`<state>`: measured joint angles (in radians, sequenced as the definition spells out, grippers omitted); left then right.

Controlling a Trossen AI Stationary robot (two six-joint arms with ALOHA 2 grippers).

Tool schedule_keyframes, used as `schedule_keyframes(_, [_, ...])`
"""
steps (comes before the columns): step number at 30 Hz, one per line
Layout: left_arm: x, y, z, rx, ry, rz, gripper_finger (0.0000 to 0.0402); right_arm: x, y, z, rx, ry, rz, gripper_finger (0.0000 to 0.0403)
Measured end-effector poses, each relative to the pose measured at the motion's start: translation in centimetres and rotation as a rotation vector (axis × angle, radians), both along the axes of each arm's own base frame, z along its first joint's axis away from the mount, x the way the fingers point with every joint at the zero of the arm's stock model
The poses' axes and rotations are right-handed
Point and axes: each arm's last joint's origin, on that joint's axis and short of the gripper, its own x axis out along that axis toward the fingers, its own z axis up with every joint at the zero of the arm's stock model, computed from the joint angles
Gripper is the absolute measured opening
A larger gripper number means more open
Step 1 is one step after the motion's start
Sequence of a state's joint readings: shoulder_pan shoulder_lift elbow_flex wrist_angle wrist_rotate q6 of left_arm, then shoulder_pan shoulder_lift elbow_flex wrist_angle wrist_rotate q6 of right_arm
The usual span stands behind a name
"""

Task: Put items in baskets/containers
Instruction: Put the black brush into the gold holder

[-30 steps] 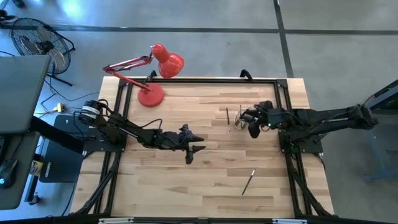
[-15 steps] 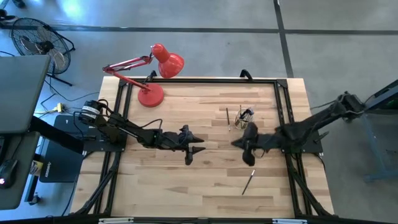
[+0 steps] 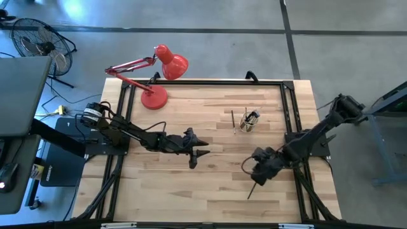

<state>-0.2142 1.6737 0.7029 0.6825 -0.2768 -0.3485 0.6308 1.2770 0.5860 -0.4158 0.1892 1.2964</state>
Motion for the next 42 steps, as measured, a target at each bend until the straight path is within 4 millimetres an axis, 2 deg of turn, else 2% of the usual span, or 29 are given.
schedule_keyframes(6, [0.0, 0.0, -0.1, 0.003, 0.008, 0.000, 0.0174, -1.6, 2.1, 2.5, 0.041, 0.156, -0.105, 0.0000])
schedule_keyframes(9, [0.0, 0.0, -0.1, 0.003, 0.008, 0.000, 0.0174, -2.0, 3.0, 3.7, 0.056, 0.206, -0.209, 0.0000])
schedule_keyframes(11, [0.0, 0.0, -0.1, 0.005, 0.010, 0.000, 0.0174, -2.0, 3.5, 3.9, 0.066, 0.222, -0.294, 0.0000])
schedule_keyframes(15, [0.0, 0.0, -0.1, 0.005, 0.012, 0.000, 0.0174, -1.4, 4.1, 2.5, 0.097, 0.238, -0.400, 0.0000])
schedule_keyframes(21, [0.0, 0.0, -0.2, 0.006, 0.018, -0.004, 0.0174, -0.3, 3.9, 0.3, 0.132, 0.414, -0.535, 0.0000])
schedule_keyframes(25, [-0.1, -0.1, -0.4, 0.003, 0.040, -0.027, 0.0174, 0.2, 3.5, 0.0, 0.125, 0.419, -0.575, 0.0011])
schedule_keyframes(37, [-0.2, -0.1, -0.6, 0.007, 0.065, -0.032, 0.0174, 1.4, 1.9, -0.1, 0.134, 0.428, -0.652, 0.0089])
schedule_keyframes(42, [-0.2, -0.1, -0.6, 0.007, 0.066, -0.032, 0.0174, 0.8, 1.4, -1.6, 0.164, 0.451, -0.669, 0.0093])
